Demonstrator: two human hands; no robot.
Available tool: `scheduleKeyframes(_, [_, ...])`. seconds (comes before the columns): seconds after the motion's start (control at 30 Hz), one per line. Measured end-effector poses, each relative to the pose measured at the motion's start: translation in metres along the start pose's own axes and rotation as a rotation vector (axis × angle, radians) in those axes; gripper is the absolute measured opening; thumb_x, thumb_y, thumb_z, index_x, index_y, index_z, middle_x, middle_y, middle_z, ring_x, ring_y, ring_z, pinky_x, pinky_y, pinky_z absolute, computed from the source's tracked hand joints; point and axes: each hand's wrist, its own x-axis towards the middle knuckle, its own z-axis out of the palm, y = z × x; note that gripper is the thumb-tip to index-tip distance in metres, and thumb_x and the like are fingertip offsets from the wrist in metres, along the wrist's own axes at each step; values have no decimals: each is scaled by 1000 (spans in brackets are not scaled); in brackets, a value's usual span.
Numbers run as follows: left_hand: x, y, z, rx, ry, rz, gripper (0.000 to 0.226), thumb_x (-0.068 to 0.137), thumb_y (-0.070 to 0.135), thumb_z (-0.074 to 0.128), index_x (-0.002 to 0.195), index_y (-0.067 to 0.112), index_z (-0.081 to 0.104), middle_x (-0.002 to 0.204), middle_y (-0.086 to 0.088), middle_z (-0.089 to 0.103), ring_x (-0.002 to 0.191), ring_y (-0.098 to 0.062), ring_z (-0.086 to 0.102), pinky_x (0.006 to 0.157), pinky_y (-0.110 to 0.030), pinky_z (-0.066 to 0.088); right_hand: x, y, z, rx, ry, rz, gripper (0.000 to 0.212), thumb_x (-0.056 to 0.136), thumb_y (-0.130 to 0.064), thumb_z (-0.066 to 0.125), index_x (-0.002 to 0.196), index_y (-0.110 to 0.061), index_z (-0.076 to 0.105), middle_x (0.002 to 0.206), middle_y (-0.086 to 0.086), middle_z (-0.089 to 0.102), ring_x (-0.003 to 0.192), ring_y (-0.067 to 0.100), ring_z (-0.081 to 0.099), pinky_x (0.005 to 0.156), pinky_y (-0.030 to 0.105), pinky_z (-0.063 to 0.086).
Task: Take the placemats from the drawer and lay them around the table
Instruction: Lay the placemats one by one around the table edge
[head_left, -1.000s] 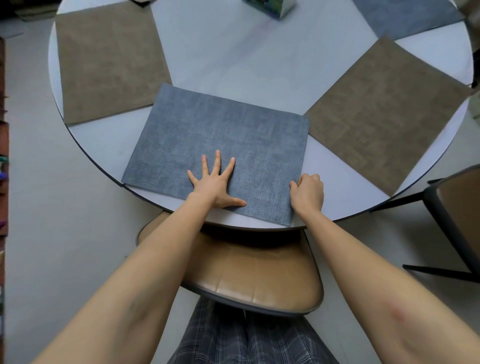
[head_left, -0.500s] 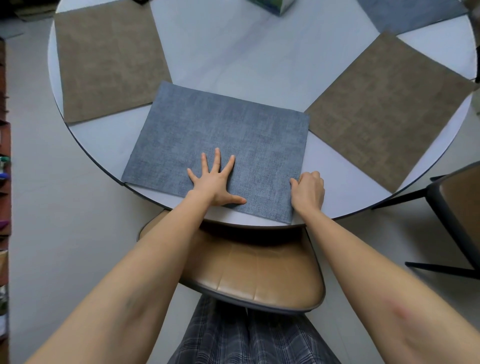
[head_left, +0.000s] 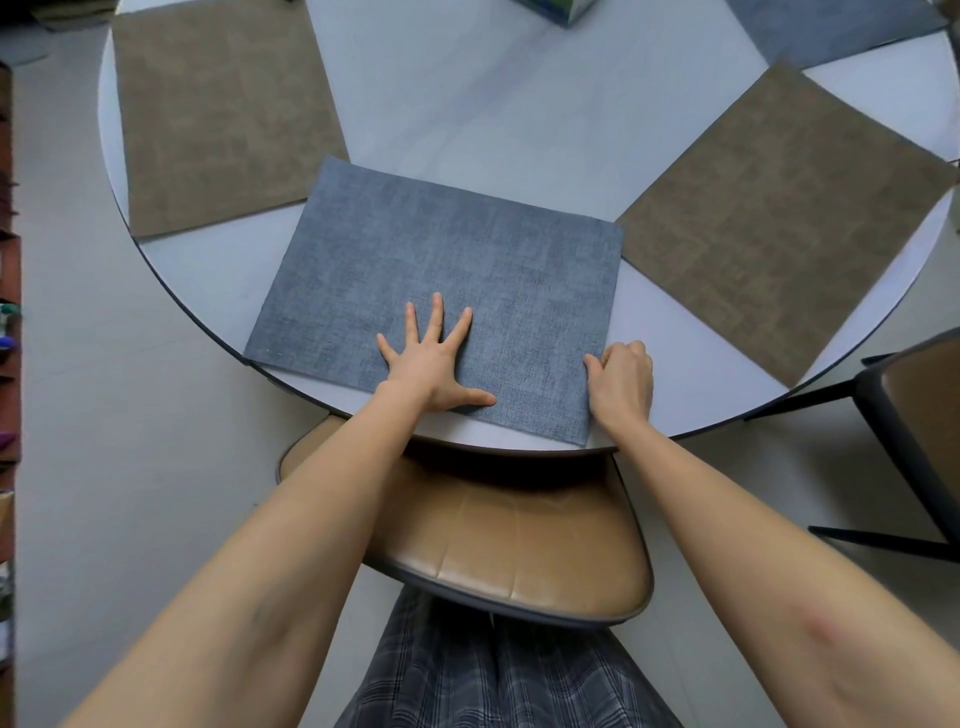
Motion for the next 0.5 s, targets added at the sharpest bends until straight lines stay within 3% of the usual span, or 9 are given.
scheduleKeyframes(0.13, [0, 0, 0, -12, -6, 3, 123, 63, 78, 64, 149, 41, -15, 156, 1, -32, 143, -36, -27, 107, -74, -1, -4, -4, 1, -41, 69, -18, 32, 93, -26, 56, 111, 0, 53, 122, 18, 48, 115, 35, 46, 96, 43, 39])
scheduleKeyframes(0.23, [2, -2, 0, -43, -7, 14, 105, 76, 74, 54, 150, 42, -13, 157, 2, -31, 143, -35, -28, 108, -73, -3, -9, -13, 12, -124, 142, -197, 57, 92, -32, 55, 139, -5, 36, 151, 16, 29, 140, 32, 26, 113, 42, 22])
scheduleKeyframes(0.33, [4, -3, 1, -50, 21, 6, 85, 89, 65, 44, 150, 44, -11, 158, 4, -28, 144, -33, -26, 110, -72, -2, -16, -22, 36, -188, 26, -429, 66, 97, -41, 37, 150, -7, 17, 160, 11, 10, 148, 24, 7, 120, 39, 8])
scheduleKeyframes(0.4, [5, -3, 3, -30, 45, 2, 83, 90, 65, 42, 150, 44, -10, 158, 4, -27, 145, -34, -23, 110, -71, 1, -20, -17, 48, -272, -32, -525, 69, 95, -47, 25, 151, -8, 16, 160, 10, 12, 148, 22, 9, 120, 39, 6])
scheduleKeyframes(0.5, [5, -3, 0, 97, 103, -7, 84, 87, 69, 41, 151, 42, -6, 161, 1, -15, 148, -35, -9, 110, -70, 6, -18, 0, 44, -355, -53, -611, 70, 95, -49, 22, 152, -9, 16, 159, 8, 14, 148, 21, 10, 119, 35, 1])
